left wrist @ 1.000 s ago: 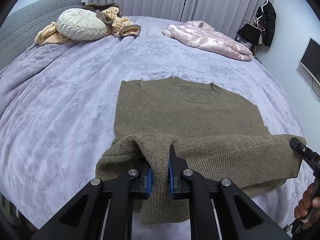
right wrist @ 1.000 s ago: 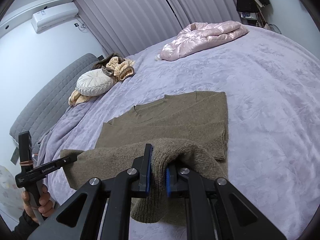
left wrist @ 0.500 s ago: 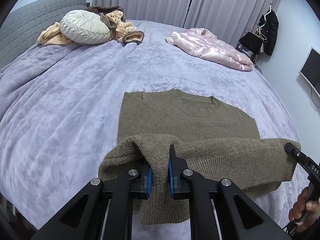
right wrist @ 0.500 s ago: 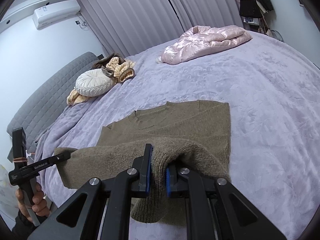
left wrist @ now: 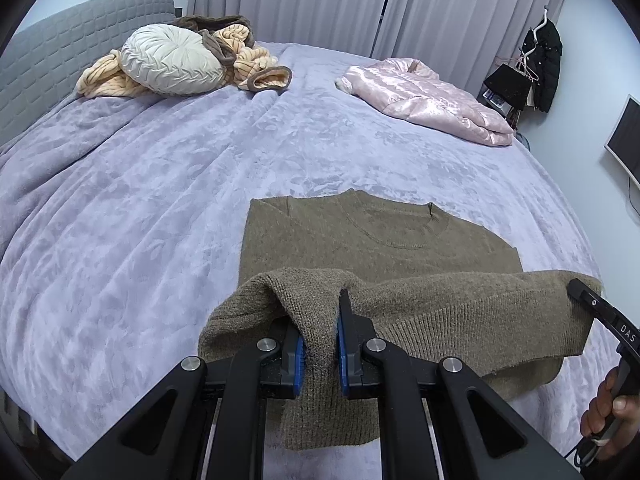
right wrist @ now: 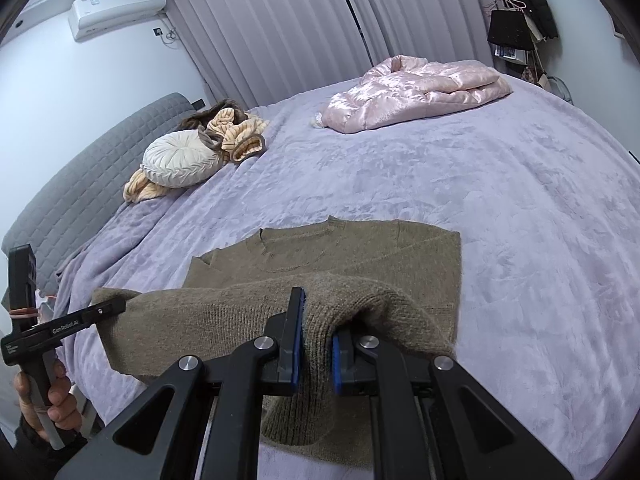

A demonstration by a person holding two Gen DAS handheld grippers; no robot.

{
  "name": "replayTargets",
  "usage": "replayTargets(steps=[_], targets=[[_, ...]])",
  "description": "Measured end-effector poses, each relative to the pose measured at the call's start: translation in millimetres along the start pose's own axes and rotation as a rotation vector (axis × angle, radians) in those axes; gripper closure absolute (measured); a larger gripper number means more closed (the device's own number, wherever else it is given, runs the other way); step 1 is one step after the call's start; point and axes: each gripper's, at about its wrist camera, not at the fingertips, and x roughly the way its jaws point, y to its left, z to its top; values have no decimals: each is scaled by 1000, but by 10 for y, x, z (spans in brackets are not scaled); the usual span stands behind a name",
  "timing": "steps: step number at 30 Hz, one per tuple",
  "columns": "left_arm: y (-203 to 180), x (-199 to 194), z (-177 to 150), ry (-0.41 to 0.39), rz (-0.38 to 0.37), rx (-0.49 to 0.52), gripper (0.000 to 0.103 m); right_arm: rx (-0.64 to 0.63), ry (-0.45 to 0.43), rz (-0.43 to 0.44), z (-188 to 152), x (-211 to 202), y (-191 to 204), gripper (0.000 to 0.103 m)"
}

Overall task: Fold small clothes
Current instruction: 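Carry the held hem with both grippers over the body toward the collar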

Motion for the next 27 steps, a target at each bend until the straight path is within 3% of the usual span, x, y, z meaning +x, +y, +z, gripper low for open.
replayTargets(steps=[27], targets=[[-99,546,316,62,27,16,89,15,72,-50,208,477,-164,91]])
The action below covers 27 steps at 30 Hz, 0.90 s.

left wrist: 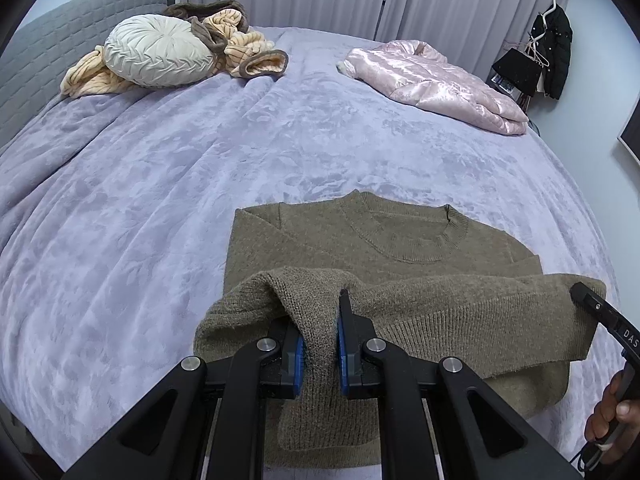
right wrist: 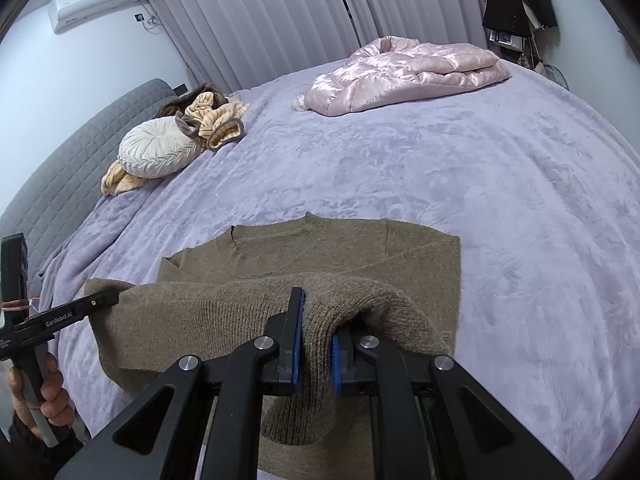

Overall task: Fold small clothes
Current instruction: 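Carry the held hem with both grippers over the body toward the collar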

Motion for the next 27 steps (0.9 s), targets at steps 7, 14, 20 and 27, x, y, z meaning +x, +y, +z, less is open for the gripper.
replayTargets(steps=[7,14,20,27], targets=[[-37,134,80,19,6,0,89,12,18,-11,65,118,-57,91],[-51,273,103,39,18,6,89,3,46,-32,91,281,-71,91],[-33,433,109,66,25,5,89,0,67,-46,100,411,-85,91],[-47,646,143,96,37,10,89,12,98,-63,121,614,-155,91]])
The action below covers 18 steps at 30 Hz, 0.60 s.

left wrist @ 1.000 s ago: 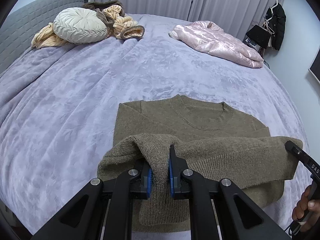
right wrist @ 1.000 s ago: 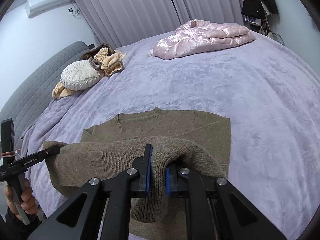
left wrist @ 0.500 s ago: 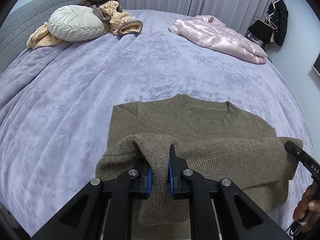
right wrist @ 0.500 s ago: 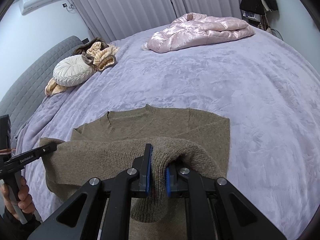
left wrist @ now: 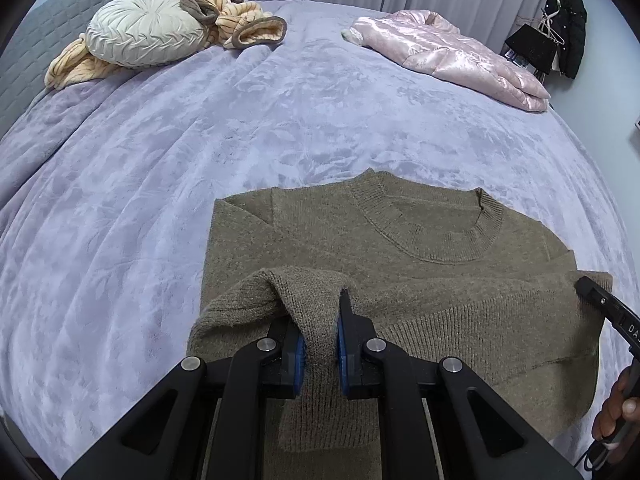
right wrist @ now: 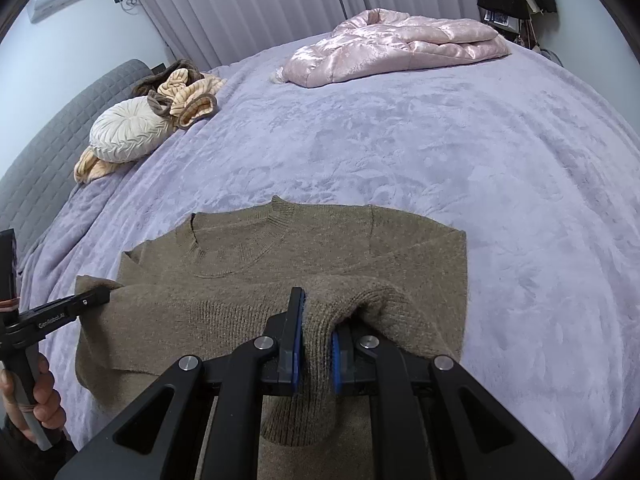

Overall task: Fold small clothes
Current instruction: 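Carry the held hem with both grippers over the body toward the collar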

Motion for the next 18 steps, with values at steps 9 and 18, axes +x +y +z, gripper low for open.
replayTargets(steps=[9,18], targets=[[-18,142,150,18,-3,-1,89,8,19,-11,58,153,-59,91],[-63,426,271,62,8,12,89,52,29,-11,115,297,-175,91]])
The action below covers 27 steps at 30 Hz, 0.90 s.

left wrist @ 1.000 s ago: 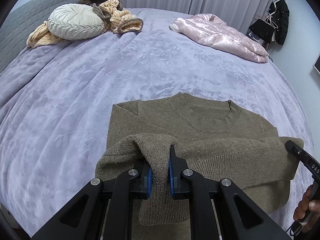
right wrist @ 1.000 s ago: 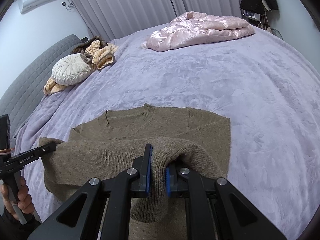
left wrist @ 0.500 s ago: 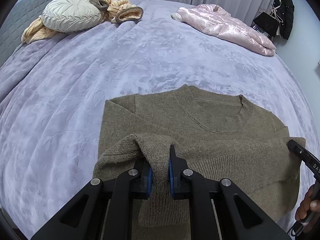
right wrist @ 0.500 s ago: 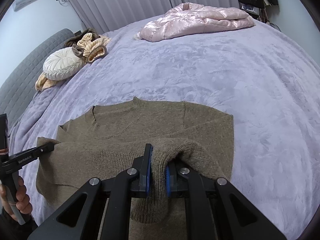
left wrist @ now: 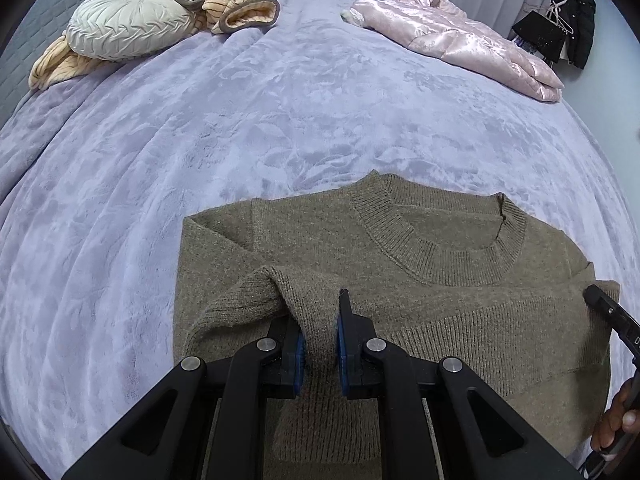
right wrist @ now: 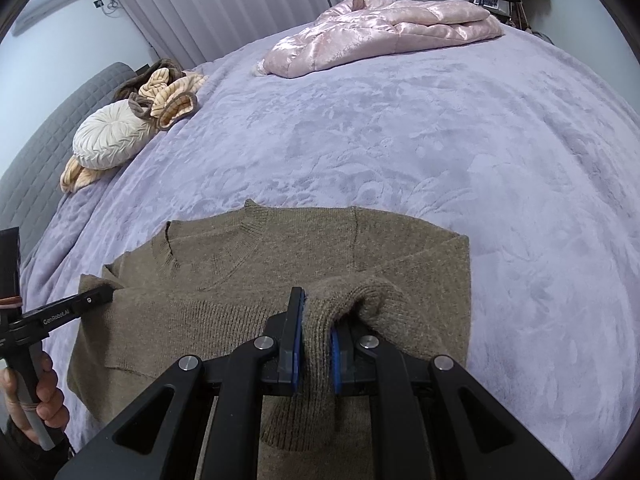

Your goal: Fold small clothes

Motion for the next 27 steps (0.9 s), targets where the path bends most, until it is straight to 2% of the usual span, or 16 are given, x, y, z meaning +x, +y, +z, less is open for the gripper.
replayTargets(steps=[5,10,14,16,17,18,19,20,21,22,27], targets=[[-13,-18,46,-11,-22,3,89,41,-24,10,12,-34,-78,91],[-2,225,134,49,-39,-11,89,50,-6,-19,9,80,-105,91],[-55,320,99,58,-17,36,88,78,-5,-22,-32,105,-165,91],[-53,295,83,56,-27,48,82,75,6,-18,-36,117,-166,91],[-30,276,77,60,-51,41,72,79,9,-9,-32,112,-166,87],[-1,256,71,67,-83,29,48,85,13,6,-26,103,-166,78],[32,221,56,72,-117,13,33,92,17,21,-26,84,-166,71],[67,164,32,64,-125,-6,12,98,14,33,-35,56,-159,52],[94,87,6,37,-110,-21,11,104,8,45,-56,20,-144,35],[118,6,-27,10,-103,-23,11,109,-6,49,-89,-40,-123,30],[397,-329,-296,-33,-197,-100,11,115,-47,29,-322,-314,-26,29]])
